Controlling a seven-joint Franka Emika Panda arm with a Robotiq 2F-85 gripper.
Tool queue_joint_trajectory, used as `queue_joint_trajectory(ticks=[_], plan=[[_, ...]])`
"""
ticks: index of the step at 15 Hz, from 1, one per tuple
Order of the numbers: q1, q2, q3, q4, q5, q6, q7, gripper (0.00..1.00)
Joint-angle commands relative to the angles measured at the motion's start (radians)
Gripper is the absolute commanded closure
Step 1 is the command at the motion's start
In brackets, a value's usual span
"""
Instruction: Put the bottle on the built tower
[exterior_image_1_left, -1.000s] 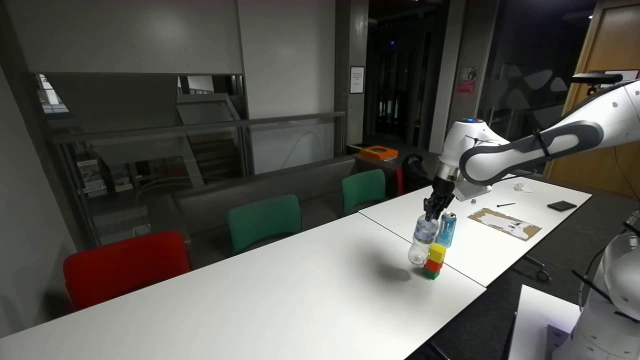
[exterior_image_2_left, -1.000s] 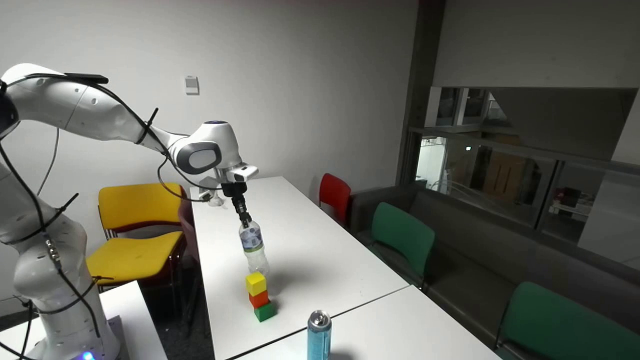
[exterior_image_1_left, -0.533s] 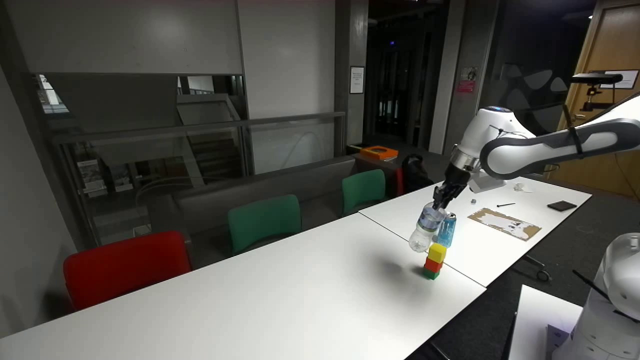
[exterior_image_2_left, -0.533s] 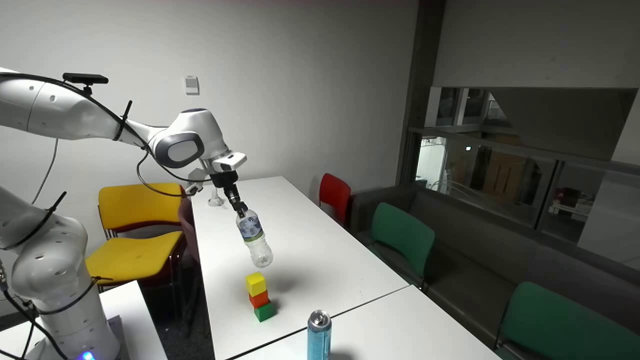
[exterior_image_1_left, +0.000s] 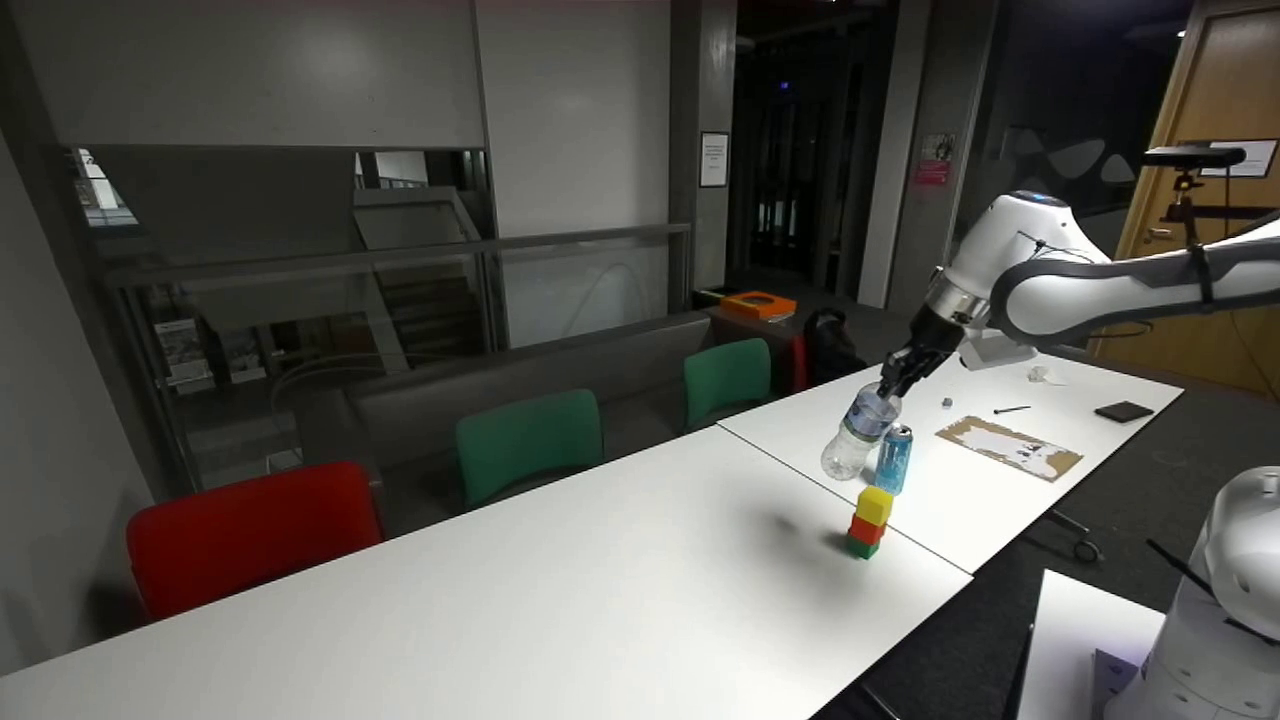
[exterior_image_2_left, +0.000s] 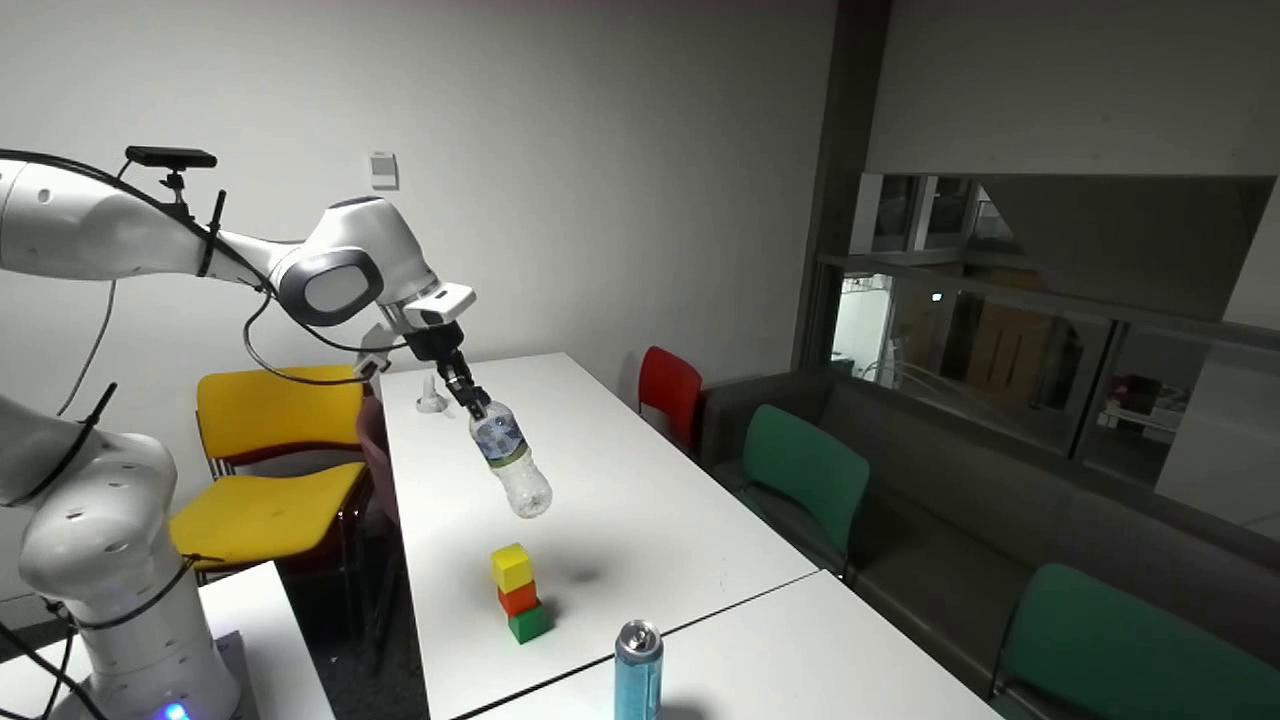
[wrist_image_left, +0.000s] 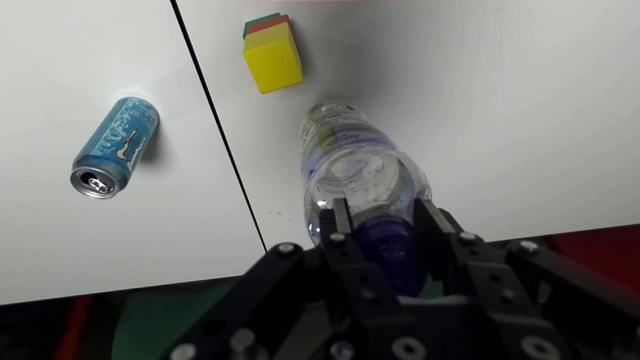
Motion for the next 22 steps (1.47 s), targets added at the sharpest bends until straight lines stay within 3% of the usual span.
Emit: queue_joint_trajectory(ticks=[1,5,6,14,15,22], plan=[[-0.031,-0.134,-0.006,-0.060,0.015,-0.042,-0.011,0.88],[0.025,-0.147,-0.066,-0.028,0.084,-0.206,-0.118,0.88],[-0.017,-0.134,-0.020,-0.033,0.056,-0.157,-0.065,0.63],[0.005,-0.142,-0.043,-0.033,0.076,-0.189,-0.101,0.63],[0.006,-0.142,-0.043,-0.033,0.077,-0.189,-0.101,0.88],[-0.008,-0.100,-0.024,-0.006,0.070,-0.198,-0.066,0.88]])
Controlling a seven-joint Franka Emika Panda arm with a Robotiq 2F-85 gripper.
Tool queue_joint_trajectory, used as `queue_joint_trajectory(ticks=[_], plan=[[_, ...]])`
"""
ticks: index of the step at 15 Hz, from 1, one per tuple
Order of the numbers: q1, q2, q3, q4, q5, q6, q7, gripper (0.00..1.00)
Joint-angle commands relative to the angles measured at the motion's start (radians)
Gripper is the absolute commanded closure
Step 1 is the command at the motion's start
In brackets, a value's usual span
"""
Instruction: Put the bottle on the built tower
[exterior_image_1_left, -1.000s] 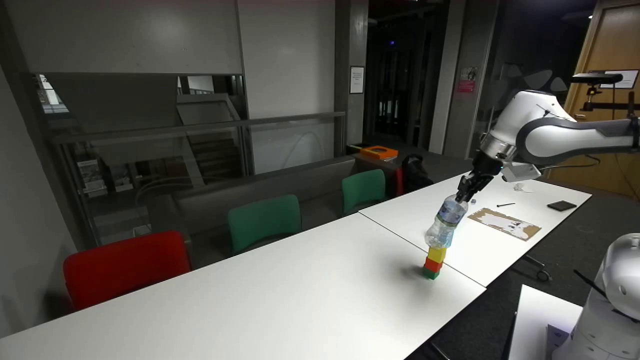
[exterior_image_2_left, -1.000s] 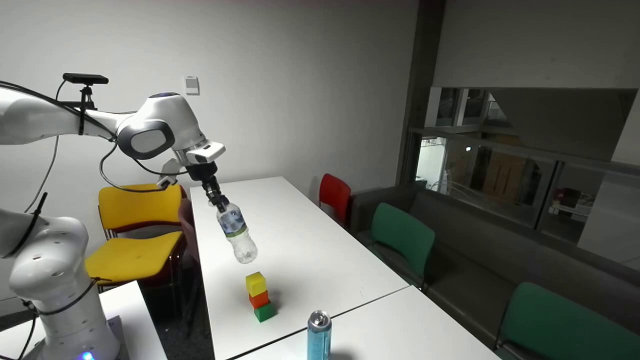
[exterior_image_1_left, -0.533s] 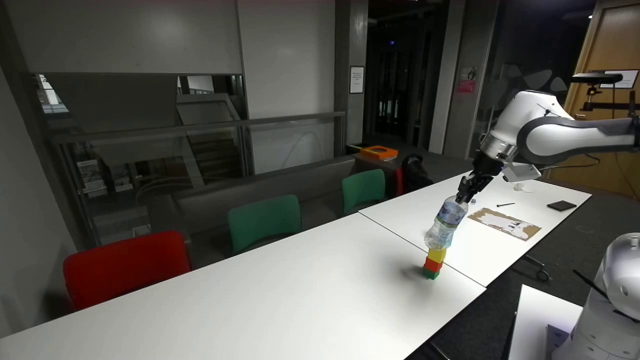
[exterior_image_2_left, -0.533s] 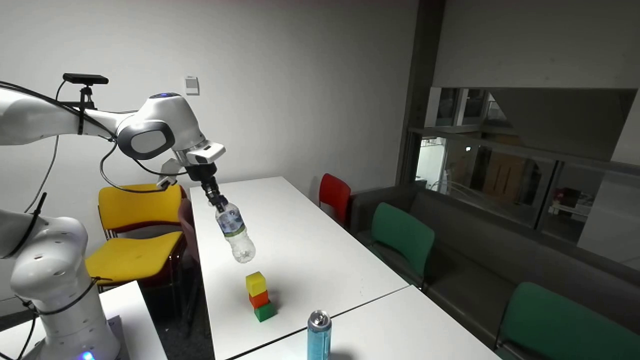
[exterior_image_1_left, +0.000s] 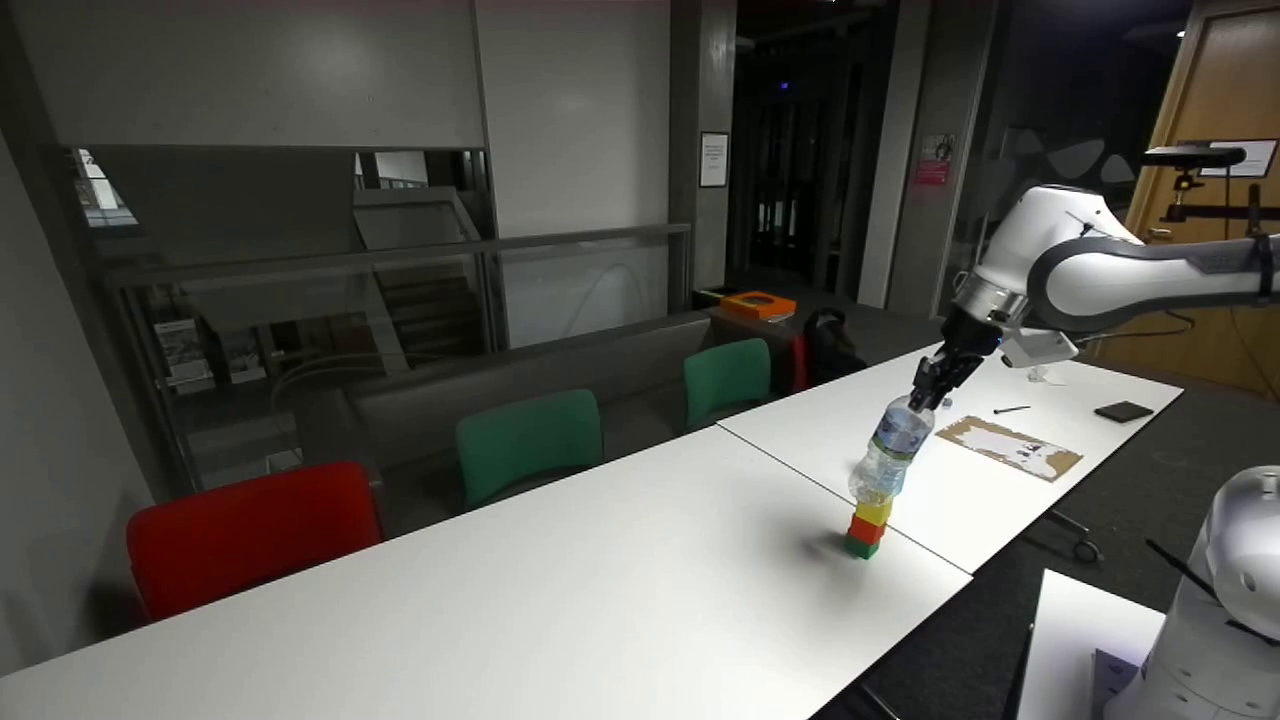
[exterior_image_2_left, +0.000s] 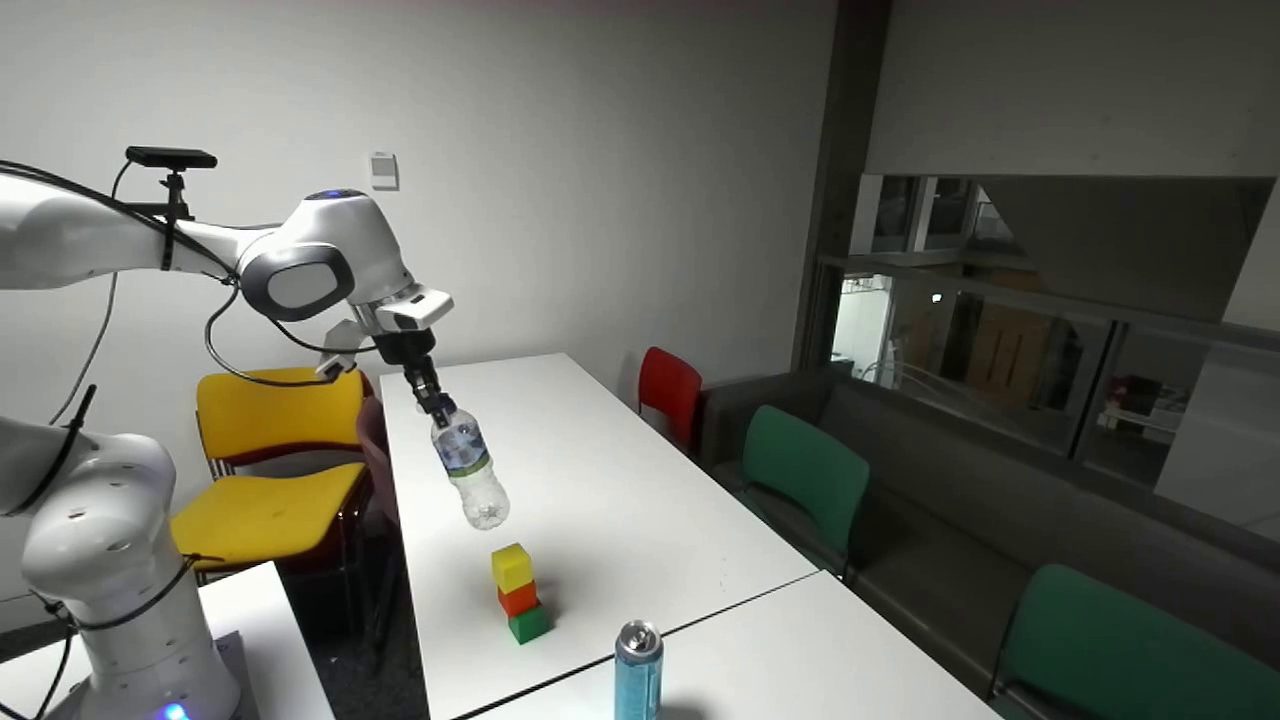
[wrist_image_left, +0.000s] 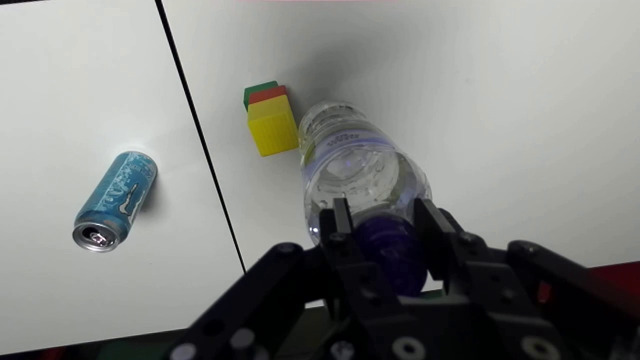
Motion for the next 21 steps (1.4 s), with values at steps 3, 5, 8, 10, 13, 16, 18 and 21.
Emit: queue_joint_trajectory(ticks=[3,5,8,10,13,16,18,21], plan=[[-0.042,0.024,0.016,0.039,0.002,-0.025,0.039,0.88],[-0.051,0.030,0.017,0.049,0.001,-0.033,0.051,0.88],[-0.065,0.048,0.020,0.066,-0.003,-0.051,0.068,0.88],[-0.073,0.062,0.020,0.075,-0.007,-0.068,0.075,0.88],[-0.082,0.095,0.017,0.094,-0.011,-0.098,0.077,0.88],[-0.088,0.134,0.017,0.114,-0.010,-0.120,0.086,0.88],[-0.088,0.153,0.015,0.127,-0.008,-0.127,0.095,0.88],[-0.087,0.169,0.015,0.150,-0.005,-0.136,0.115,0.88]])
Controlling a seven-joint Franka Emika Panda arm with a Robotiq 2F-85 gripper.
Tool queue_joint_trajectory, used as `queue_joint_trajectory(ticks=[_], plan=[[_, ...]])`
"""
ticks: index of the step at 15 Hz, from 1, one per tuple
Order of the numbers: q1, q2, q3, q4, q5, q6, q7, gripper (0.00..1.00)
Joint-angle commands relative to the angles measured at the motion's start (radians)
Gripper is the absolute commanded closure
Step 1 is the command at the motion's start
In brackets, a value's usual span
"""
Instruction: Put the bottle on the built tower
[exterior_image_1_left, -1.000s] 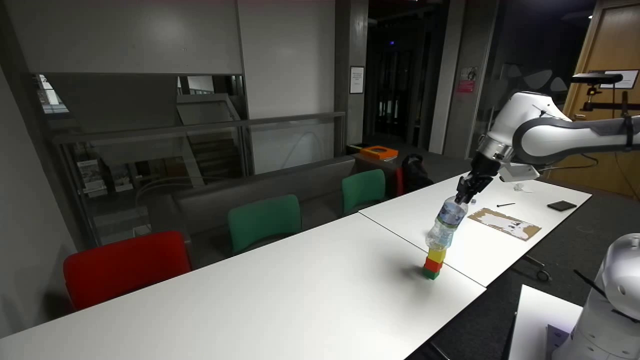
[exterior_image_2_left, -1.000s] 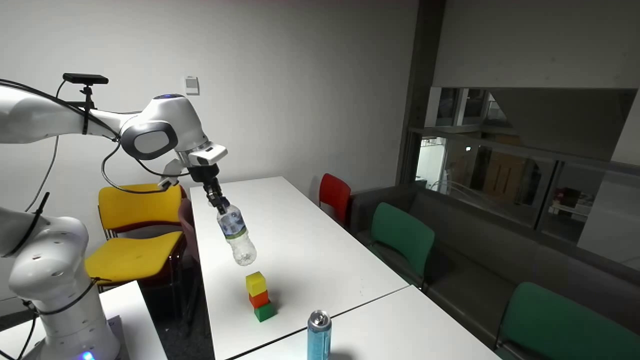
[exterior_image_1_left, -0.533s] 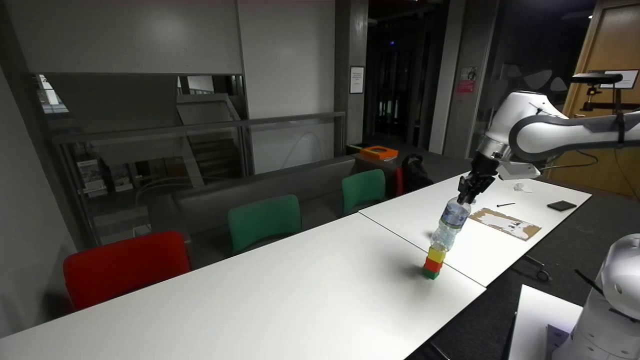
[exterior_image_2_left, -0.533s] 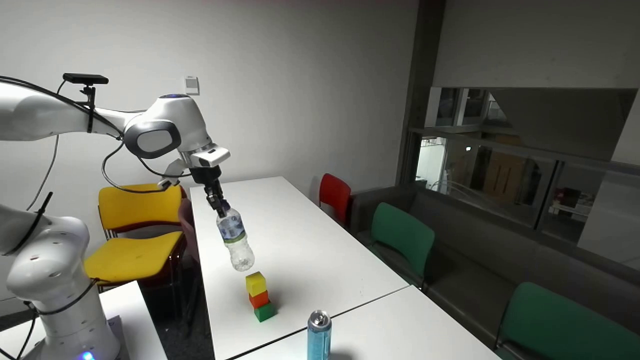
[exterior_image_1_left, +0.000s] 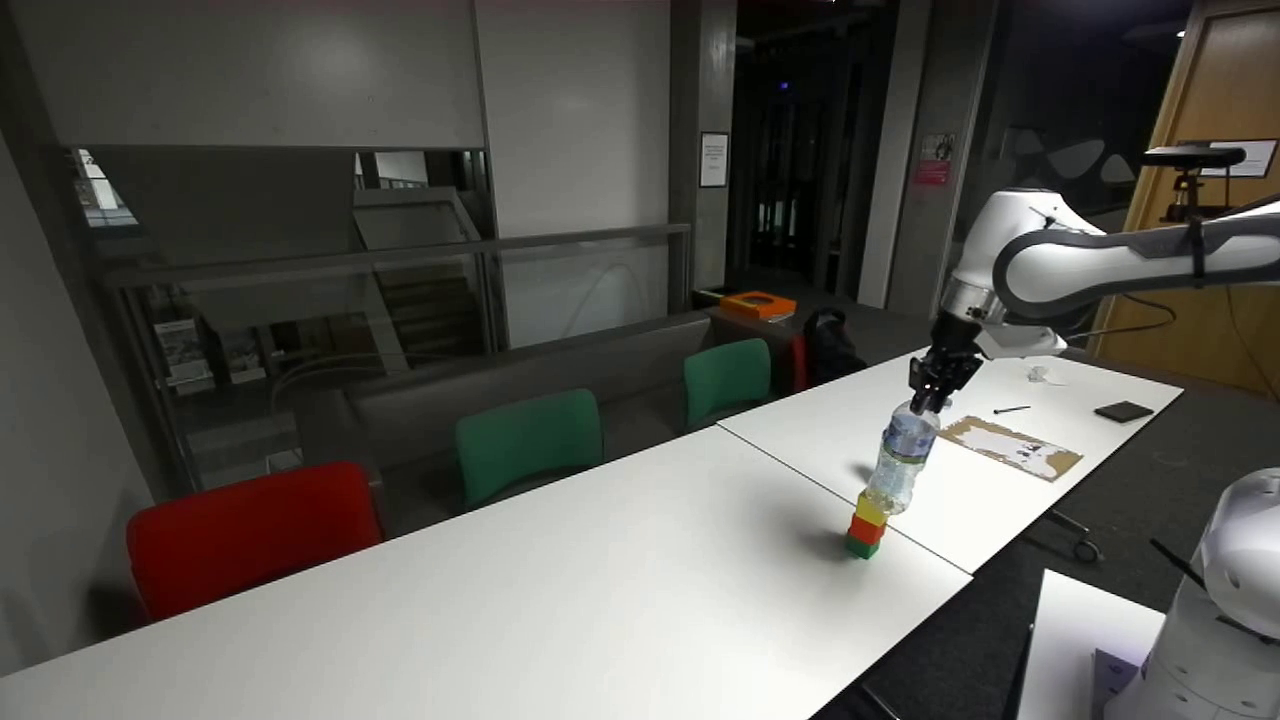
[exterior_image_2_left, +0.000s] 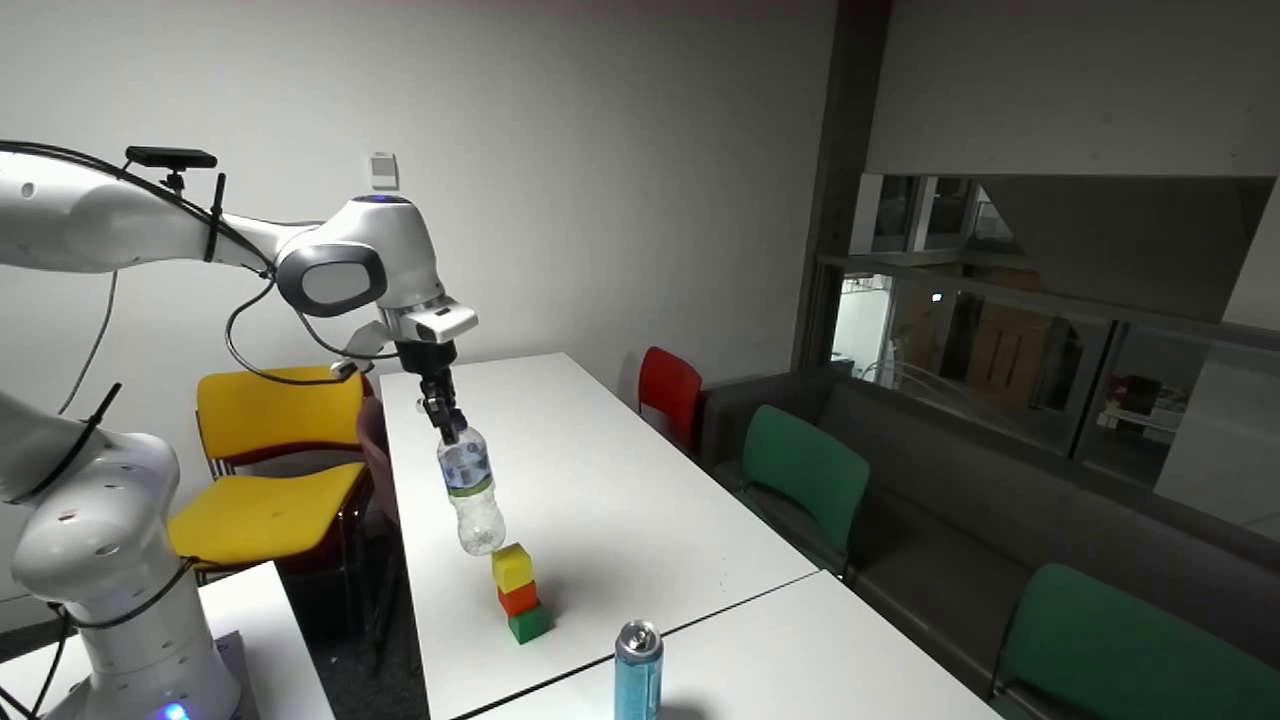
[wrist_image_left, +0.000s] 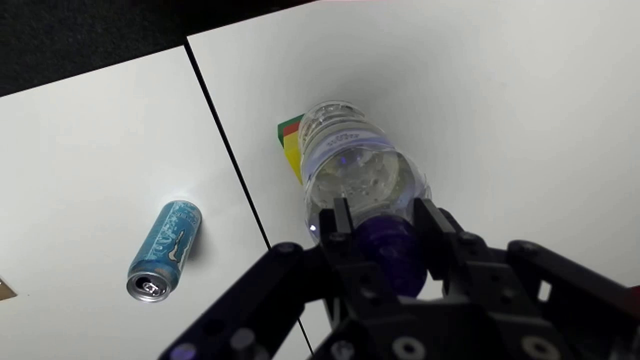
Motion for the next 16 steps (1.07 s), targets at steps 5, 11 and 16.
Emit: queue_joint_trajectory(ticks=[5,11,16], plan=[[-0.022,0.041,0.018,0.103,-0.008,-0.079,0.059,0.88],[-0.031,0.054,0.015,0.154,-0.028,-0.128,0.065,0.88],[-0.029,0.074,0.010,0.185,-0.028,-0.142,0.055,0.88]])
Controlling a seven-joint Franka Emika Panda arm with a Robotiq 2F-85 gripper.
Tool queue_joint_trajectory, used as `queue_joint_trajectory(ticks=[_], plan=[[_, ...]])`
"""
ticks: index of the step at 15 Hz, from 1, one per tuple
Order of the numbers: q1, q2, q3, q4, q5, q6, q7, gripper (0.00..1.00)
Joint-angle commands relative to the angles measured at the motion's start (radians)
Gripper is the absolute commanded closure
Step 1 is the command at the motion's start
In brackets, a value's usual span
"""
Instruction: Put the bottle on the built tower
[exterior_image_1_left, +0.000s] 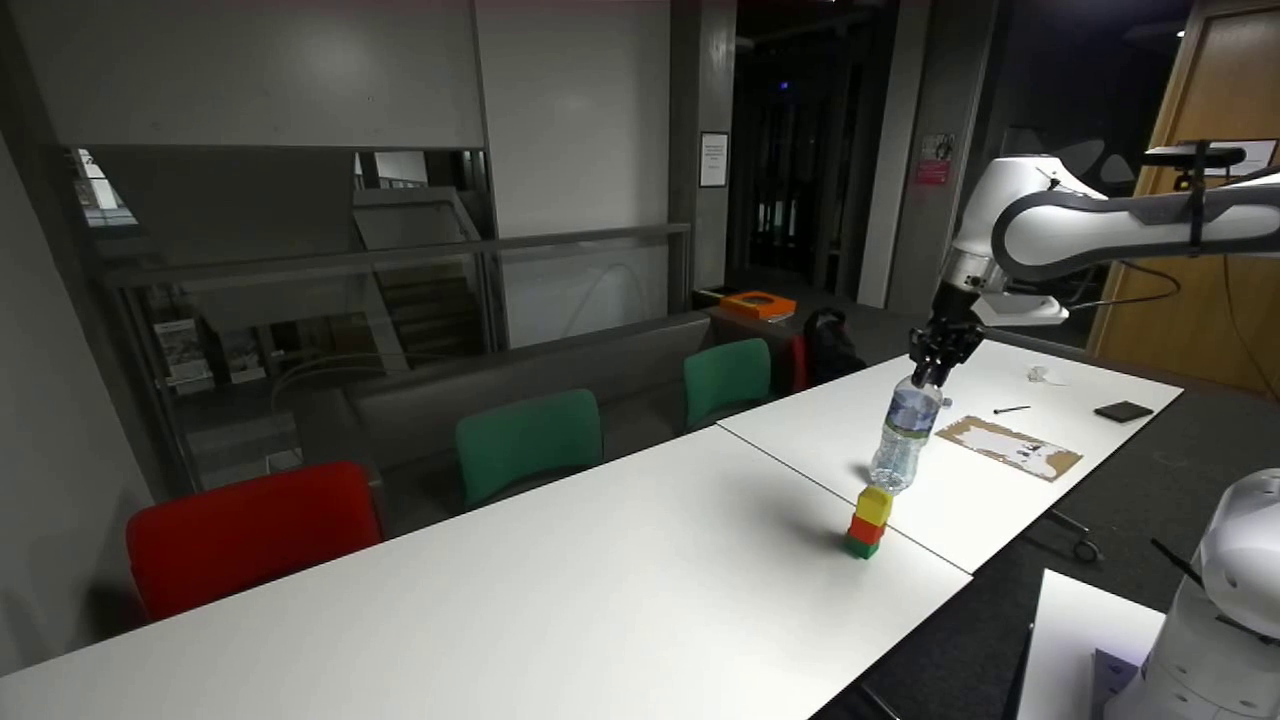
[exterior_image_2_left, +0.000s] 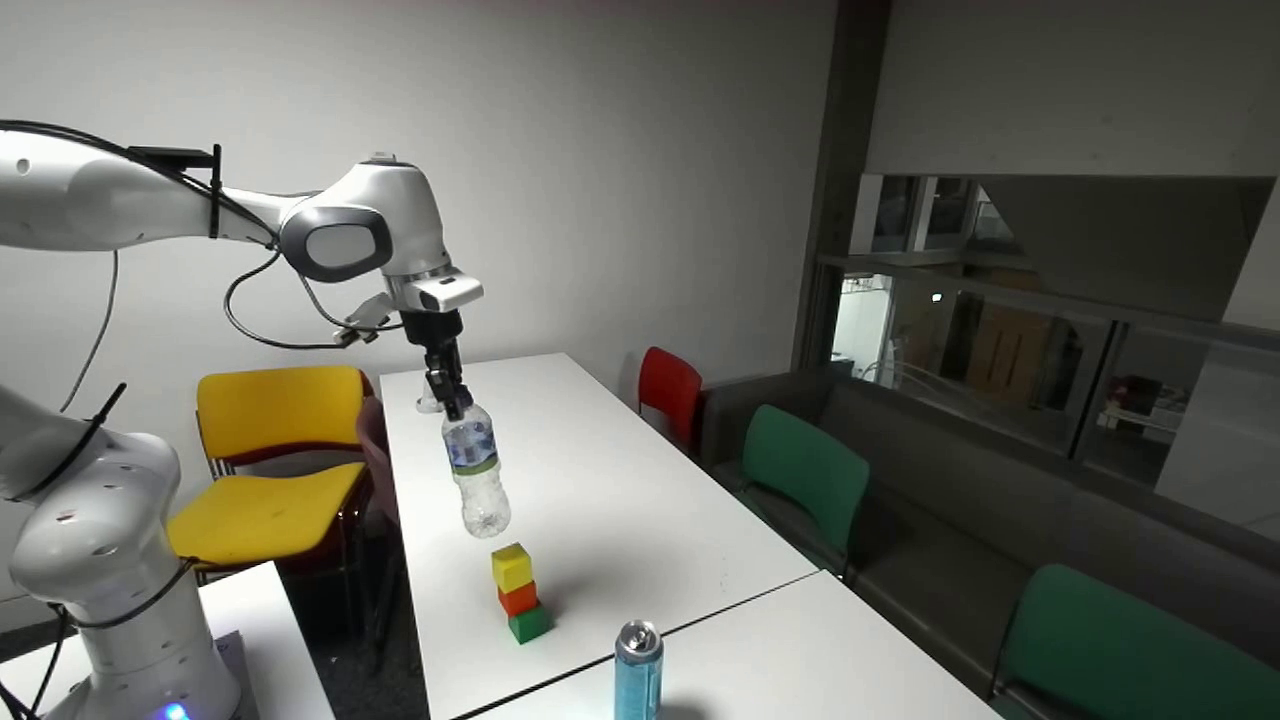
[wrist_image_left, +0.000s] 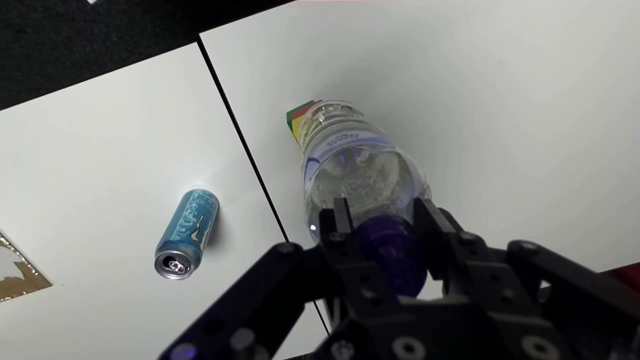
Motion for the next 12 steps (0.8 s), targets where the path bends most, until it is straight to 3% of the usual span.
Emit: queue_joint_trajectory(ticks=[1,12], plan=[[-0.014,0.051,0.008,0.063,-0.014,-0.034,0.008,0.88],[-0.005,0.161,-0.004,0.126,-0.011,-0.022,-0.009,0.88]])
